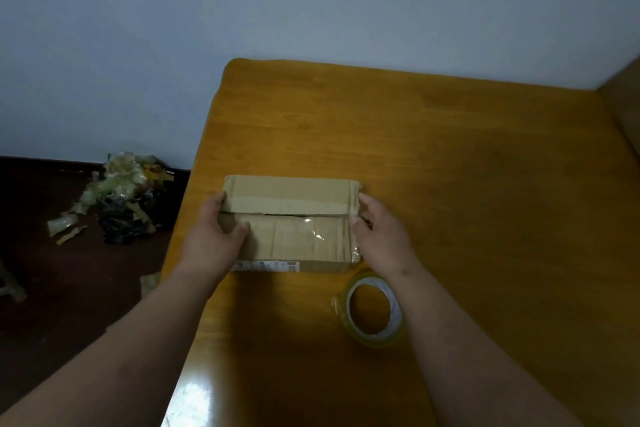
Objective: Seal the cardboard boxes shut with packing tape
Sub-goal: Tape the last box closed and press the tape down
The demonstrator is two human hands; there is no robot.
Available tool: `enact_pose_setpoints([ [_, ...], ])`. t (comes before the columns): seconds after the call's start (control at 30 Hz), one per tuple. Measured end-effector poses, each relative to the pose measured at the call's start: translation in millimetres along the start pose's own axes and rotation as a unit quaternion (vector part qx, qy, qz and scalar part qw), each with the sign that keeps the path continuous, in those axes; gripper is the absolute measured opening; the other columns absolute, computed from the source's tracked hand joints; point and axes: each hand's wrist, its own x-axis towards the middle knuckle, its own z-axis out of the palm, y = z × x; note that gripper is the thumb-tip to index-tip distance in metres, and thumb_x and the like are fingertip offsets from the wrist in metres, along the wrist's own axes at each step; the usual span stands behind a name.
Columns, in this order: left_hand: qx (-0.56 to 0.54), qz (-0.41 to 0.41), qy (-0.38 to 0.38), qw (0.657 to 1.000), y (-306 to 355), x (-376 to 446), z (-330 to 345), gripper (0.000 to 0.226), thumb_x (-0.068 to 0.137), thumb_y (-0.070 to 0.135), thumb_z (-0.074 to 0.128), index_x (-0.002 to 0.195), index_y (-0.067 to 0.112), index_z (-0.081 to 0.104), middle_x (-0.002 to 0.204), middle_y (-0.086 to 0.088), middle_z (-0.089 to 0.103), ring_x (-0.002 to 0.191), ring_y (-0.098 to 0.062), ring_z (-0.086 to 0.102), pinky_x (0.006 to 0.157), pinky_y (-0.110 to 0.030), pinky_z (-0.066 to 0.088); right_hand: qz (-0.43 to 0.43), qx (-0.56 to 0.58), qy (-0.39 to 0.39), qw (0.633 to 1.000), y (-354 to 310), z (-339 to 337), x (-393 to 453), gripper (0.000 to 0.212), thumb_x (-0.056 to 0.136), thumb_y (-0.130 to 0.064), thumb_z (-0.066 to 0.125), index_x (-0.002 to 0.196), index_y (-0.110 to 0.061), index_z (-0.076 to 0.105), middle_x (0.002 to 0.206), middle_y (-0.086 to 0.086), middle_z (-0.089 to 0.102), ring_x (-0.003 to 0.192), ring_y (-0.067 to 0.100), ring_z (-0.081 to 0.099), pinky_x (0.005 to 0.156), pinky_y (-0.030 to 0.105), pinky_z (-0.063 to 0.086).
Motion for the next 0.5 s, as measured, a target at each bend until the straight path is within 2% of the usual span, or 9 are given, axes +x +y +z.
enact_pose_setpoints([
  [0.07,0.003,-0.002,0.006,1.000,-3.0,-1.3,-2.2,0.065,0.096,0.029,0.060,0.150,0.037,0.025,0.148,-0.007,0.043,0.124,-0.035,0.050,0.089,-0.044,0.048,0.013,0.018,0.002,1.000,2.5,-0.7,-3.0,0.048,0.103,-0.024,0.046,0.149,-0.033,0.035,0.128,-0.005,0.060,0.105,0.011,0.060,0.087,0.031,0.052],
  [0.17,-0.003,0.008,-0.001,1.000,-5.8,-1.7,-4.0,0.065,0.097,0.026,0.059,0.152,0.035,0.025,0.150,-0.007,0.041,0.130,-0.034,0.045,0.098,-0.046,0.045,0.059,0.055,0.028,0.996,9.2,-4.6,-8.5,0.044,0.102,-0.023,0.047,0.145,-0.031,0.040,0.136,0.002,0.056,0.114,0.017,0.060,0.098,0.041,0.051],
  [0.27,0.014,0.042,0.028,0.999,-8.0,-2.1,-5.3,0.068,0.097,0.023,0.057,0.154,0.030,0.021,0.155,-0.006,0.034,0.140,-0.031,0.034,0.111,-0.051,0.036,0.073,0.068,0.058,0.993,14.5,-9.3,-17.6,0.038,0.102,-0.020,0.050,0.139,-0.022,0.048,0.128,0.002,0.058,0.104,0.015,0.064,0.082,0.029,0.052],
  [0.3,0.048,0.059,0.060,0.995,-7.8,-2.9,-5.5,0.070,0.096,0.024,0.058,0.155,0.028,0.021,0.157,-0.007,0.030,0.142,-0.032,0.028,0.114,-0.054,0.030,0.069,0.051,0.082,0.993,17.1,-11.5,-21.2,0.034,0.101,-0.021,0.051,0.136,-0.021,0.051,0.124,0.002,0.059,0.100,0.014,0.064,0.077,0.026,0.049],
  [0.37,0.113,0.086,0.142,0.980,-3.9,-8.8,-5.4,0.069,0.094,0.026,0.059,0.154,0.025,0.024,0.157,-0.009,0.027,0.144,-0.035,0.021,0.114,-0.058,0.022,0.054,-0.007,0.132,0.990,25.1,-16.3,-30.6,0.027,0.100,-0.021,0.053,0.127,-0.019,0.057,0.115,0.000,0.061,0.098,0.014,0.059,0.076,0.027,0.044],
  [0.43,0.130,0.119,0.191,0.966,3.3,-20.5,-3.5,0.063,0.093,0.025,0.060,0.149,0.021,0.032,0.153,-0.013,0.030,0.142,-0.036,0.021,0.111,-0.058,0.018,0.033,-0.062,0.156,0.985,33.8,-18.3,-42.0,0.019,0.096,-0.017,0.056,0.114,-0.017,0.061,0.105,-0.001,0.062,0.095,0.016,0.058,0.076,0.028,0.042],
  [0.5,0.131,0.201,0.204,0.949,9.0,-33.6,3.4,0.053,0.091,0.021,0.062,0.140,0.015,0.044,0.143,-0.017,0.039,0.134,-0.037,0.030,0.107,-0.055,0.022,0.020,-0.124,0.136,0.983,41.6,-14.3,-53.7,0.008,0.092,-0.014,0.057,0.097,-0.018,0.061,0.091,-0.002,0.062,0.086,0.018,0.058,0.071,0.030,0.042],
])
